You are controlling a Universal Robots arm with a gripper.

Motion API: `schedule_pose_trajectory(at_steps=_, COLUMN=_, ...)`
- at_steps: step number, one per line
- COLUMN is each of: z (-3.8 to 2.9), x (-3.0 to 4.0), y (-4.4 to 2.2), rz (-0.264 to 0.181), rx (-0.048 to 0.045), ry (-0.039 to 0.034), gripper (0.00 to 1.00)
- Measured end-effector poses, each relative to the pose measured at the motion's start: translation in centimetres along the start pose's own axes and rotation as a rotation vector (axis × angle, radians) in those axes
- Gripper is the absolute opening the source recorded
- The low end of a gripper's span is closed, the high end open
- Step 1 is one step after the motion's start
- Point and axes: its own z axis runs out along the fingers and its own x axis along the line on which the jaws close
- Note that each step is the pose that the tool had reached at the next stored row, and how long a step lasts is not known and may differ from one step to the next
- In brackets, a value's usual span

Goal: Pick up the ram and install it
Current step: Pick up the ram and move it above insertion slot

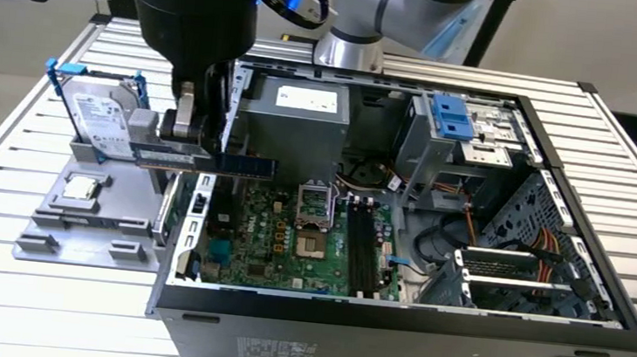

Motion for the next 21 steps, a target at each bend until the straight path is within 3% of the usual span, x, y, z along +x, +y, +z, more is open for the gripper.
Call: schedule_pose_trajectory(at_steps=21, z=-0.06, x=-0.04, y=-2.49, rz=-0.001, rx=-0.0001, ry=0.0001, gripper=0.00)
